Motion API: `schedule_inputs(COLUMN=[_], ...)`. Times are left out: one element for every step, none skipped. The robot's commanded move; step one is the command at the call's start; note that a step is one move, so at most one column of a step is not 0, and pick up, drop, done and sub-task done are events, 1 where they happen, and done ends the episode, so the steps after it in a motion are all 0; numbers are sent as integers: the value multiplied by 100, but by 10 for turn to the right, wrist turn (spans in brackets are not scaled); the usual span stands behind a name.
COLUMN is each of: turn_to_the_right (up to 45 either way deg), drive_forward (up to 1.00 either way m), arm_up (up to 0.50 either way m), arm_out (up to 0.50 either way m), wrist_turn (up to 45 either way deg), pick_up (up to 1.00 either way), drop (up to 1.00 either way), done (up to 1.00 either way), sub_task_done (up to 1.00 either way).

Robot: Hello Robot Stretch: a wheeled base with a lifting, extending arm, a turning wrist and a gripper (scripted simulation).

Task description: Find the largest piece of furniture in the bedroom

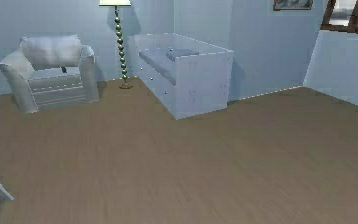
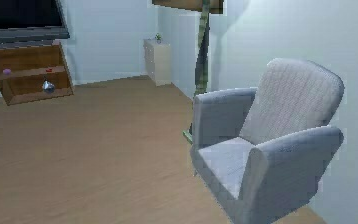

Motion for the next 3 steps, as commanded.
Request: schedule_inputs(turn_to_the_right=[-90,0,0], drive_forward=[0,100,70], arm_up=[0,0,0], arm_out=[0,0,0], wrist_turn=[0,0,0], pick_up=[0,0,0], drop=[0,0,0], done=[0,0,0], sub_task_done=[0,0,0])
